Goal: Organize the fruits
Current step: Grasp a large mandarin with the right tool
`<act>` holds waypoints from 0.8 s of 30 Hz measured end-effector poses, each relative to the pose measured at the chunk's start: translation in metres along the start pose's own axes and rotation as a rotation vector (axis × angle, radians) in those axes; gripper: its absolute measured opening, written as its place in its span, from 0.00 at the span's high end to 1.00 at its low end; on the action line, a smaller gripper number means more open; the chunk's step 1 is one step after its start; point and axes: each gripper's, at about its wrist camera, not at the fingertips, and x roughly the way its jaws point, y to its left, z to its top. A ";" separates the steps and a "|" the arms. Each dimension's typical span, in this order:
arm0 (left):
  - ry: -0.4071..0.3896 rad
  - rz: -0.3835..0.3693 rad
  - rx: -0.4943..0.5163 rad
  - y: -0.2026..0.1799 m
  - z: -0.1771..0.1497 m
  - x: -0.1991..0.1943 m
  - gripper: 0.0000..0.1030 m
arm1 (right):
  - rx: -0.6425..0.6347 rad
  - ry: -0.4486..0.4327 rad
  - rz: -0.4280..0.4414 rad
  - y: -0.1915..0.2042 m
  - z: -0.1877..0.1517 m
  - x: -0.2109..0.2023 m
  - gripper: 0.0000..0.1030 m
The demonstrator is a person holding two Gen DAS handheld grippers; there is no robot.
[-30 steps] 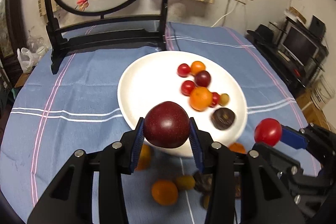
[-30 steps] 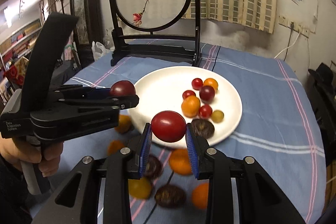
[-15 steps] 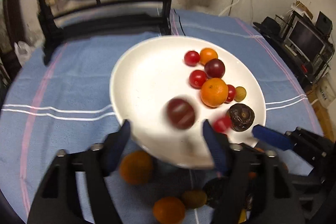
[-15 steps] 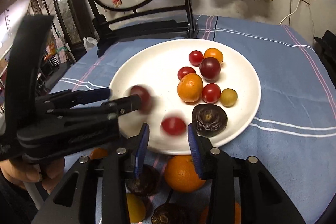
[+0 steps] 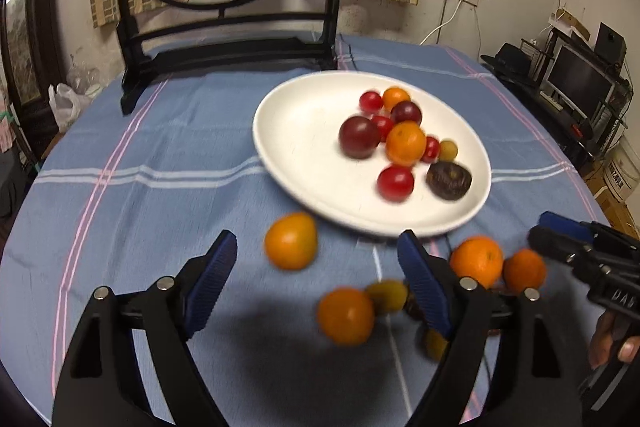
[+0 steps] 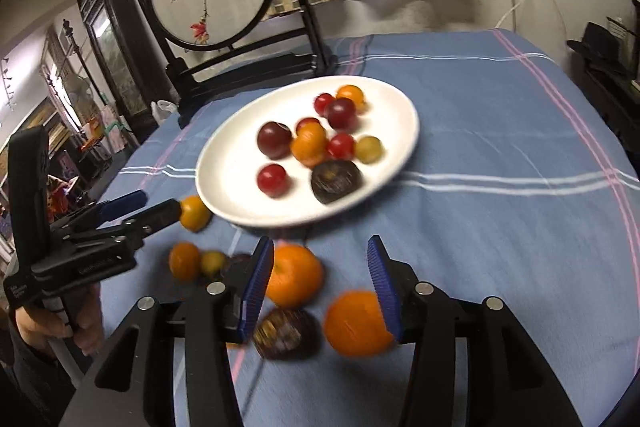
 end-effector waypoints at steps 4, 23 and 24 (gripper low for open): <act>0.030 0.003 -0.033 0.012 -0.018 -0.001 0.22 | 0.038 0.009 0.000 -0.013 -0.015 -0.005 0.51; 0.043 -0.036 -0.095 0.031 -0.043 -0.006 0.22 | -0.090 0.163 -0.186 0.004 -0.038 0.022 0.51; 0.041 -0.037 -0.095 0.031 -0.042 -0.007 0.22 | -0.085 0.166 -0.184 0.004 -0.035 0.025 0.50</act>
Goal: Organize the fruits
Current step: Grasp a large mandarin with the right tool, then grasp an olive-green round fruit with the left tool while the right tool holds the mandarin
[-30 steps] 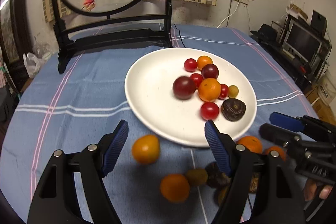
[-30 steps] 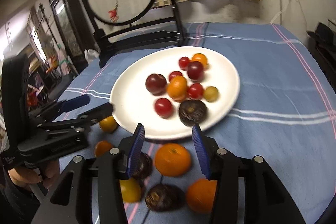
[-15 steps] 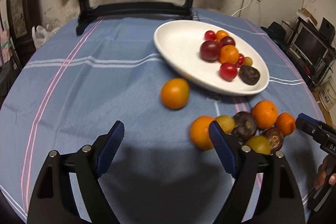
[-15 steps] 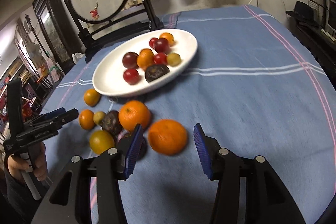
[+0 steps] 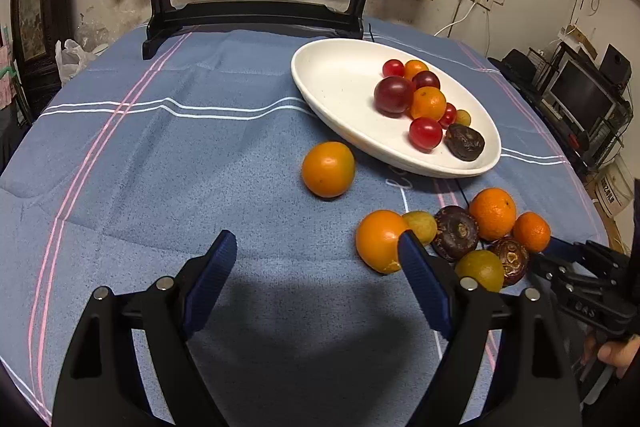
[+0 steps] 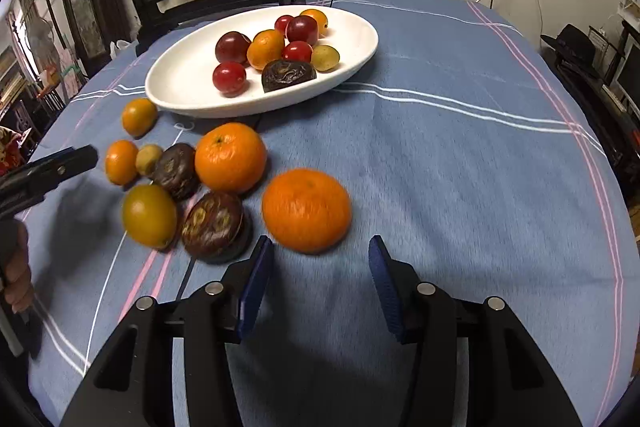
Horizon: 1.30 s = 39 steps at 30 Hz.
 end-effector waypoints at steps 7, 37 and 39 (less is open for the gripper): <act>0.008 -0.007 0.010 -0.003 -0.001 0.002 0.22 | -0.003 -0.026 -0.006 0.011 0.007 0.005 0.58; 0.083 -0.097 0.293 -0.098 -0.041 0.007 0.25 | 0.087 -0.108 0.080 -0.010 0.001 -0.018 0.58; 0.104 -0.091 0.293 -0.101 -0.041 0.014 0.32 | 0.089 -0.106 0.089 -0.010 0.001 -0.018 0.58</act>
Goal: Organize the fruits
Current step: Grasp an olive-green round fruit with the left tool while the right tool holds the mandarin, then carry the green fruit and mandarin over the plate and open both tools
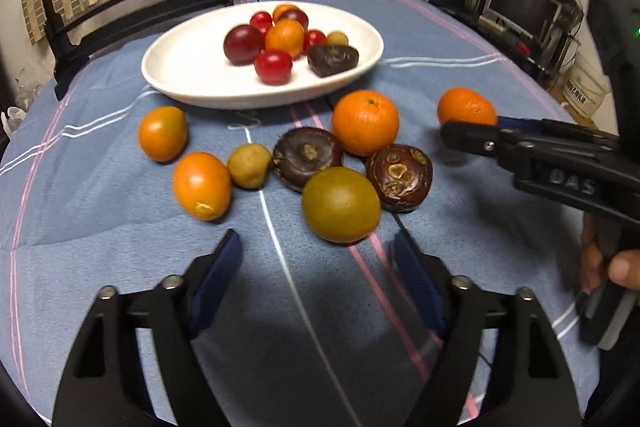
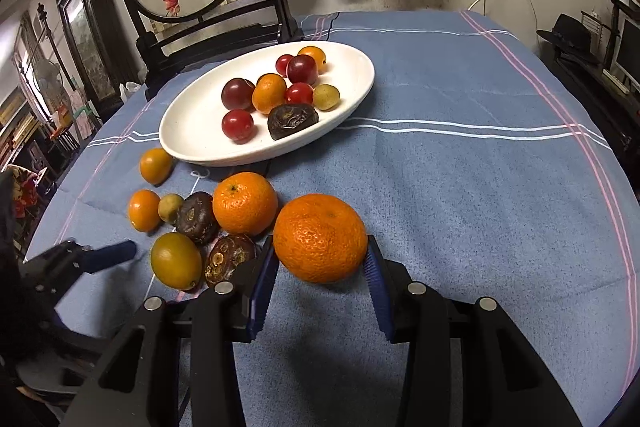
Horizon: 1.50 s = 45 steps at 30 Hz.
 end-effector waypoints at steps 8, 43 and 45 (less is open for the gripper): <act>0.010 0.055 0.010 -0.009 0.012 0.015 0.39 | -0.019 -0.002 0.019 0.007 -0.002 -0.003 0.58; -0.133 -0.022 -0.200 0.080 0.106 -0.023 0.59 | -0.159 -0.071 0.061 0.067 0.060 -0.002 0.58; -0.123 0.003 -0.223 0.088 0.117 -0.010 0.59 | -0.172 -0.064 0.064 0.076 0.068 0.008 0.58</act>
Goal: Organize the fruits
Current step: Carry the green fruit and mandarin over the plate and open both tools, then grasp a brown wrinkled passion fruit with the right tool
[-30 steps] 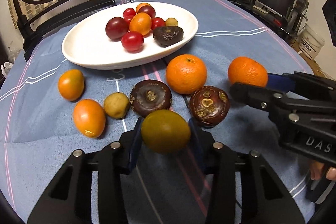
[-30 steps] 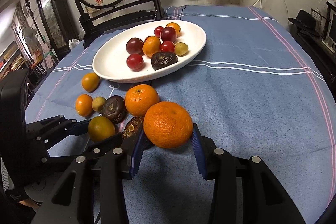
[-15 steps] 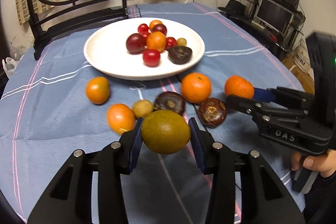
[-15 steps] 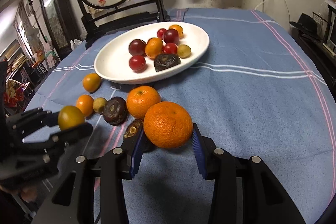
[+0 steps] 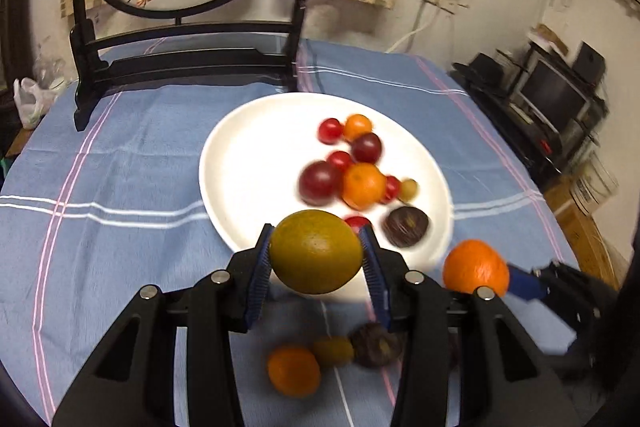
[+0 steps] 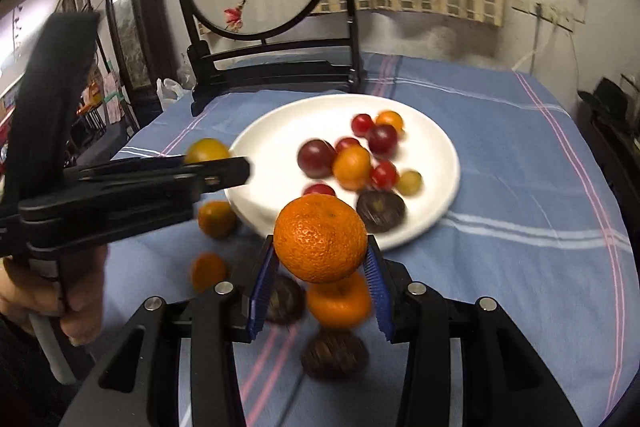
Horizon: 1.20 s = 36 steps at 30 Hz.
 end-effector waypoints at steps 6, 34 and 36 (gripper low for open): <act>0.039 0.008 -0.068 0.017 0.003 0.038 0.59 | 0.056 0.032 0.017 -0.005 0.002 0.037 0.58; -0.078 0.058 -0.036 0.022 -0.064 -0.032 0.11 | 0.051 0.096 0.001 -0.019 -0.056 -0.003 0.39; -0.059 0.070 -0.024 0.023 -0.071 -0.030 0.11 | 0.044 0.112 -0.005 -0.016 -0.063 -0.001 0.39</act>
